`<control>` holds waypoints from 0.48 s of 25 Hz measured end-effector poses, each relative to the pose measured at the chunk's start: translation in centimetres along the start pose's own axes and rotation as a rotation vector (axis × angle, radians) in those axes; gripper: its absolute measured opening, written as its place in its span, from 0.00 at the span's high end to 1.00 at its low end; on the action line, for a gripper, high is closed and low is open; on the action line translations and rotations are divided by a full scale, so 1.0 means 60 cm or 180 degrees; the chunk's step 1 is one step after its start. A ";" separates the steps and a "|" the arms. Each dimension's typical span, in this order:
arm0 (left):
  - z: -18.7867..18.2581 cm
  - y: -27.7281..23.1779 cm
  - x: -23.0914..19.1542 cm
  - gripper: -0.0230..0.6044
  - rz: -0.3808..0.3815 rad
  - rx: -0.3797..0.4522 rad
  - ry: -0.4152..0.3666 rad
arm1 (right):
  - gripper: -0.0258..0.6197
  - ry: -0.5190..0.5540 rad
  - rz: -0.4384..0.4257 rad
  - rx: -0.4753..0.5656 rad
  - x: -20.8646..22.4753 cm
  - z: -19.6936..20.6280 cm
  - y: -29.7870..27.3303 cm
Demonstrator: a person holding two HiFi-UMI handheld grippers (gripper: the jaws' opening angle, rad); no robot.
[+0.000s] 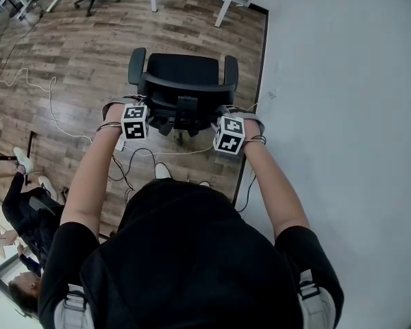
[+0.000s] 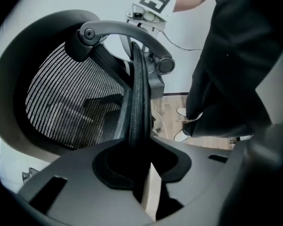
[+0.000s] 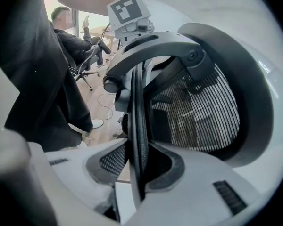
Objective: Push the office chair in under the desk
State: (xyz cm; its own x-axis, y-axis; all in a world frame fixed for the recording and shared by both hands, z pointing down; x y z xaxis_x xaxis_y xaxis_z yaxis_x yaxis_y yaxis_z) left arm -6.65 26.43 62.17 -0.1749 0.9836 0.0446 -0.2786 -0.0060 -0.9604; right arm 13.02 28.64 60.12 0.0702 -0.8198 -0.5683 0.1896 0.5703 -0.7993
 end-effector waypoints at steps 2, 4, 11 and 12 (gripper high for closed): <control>0.008 0.002 -0.009 0.82 -0.0008 -0.0003 -0.0040 | 0.80 -0.0025 0.0037 -0.0022 0.006 -0.007 -0.005; 0.018 0.005 -0.020 0.82 -0.0037 0.0000 -0.0077 | 0.79 -0.0048 0.0070 -0.0043 0.014 -0.016 -0.012; 0.039 0.011 -0.063 0.82 -0.0062 -0.0009 -0.0130 | 0.79 -0.0096 0.0131 -0.0090 0.047 -0.027 -0.037; 0.041 0.011 -0.069 0.82 -0.0074 -0.0005 -0.0136 | 0.79 -0.0094 0.0147 -0.0090 0.051 -0.027 -0.040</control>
State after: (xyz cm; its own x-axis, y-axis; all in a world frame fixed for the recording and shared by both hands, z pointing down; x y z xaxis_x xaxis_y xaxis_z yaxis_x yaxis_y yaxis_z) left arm -8.40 21.91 62.04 -0.2085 0.9749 0.0785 -0.2816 0.0171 -0.9594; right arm 11.18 24.83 59.98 0.1073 -0.7936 -0.5990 0.1578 0.6084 -0.7778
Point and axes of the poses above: the fingertips, and each gripper's own axes: y backward along the fingers, x to its right, z out of its underside, the point moved 2 cm from there along y, backward along the fingers, and after that the axes turned 15 degrees about z, right-handed, at the moved point
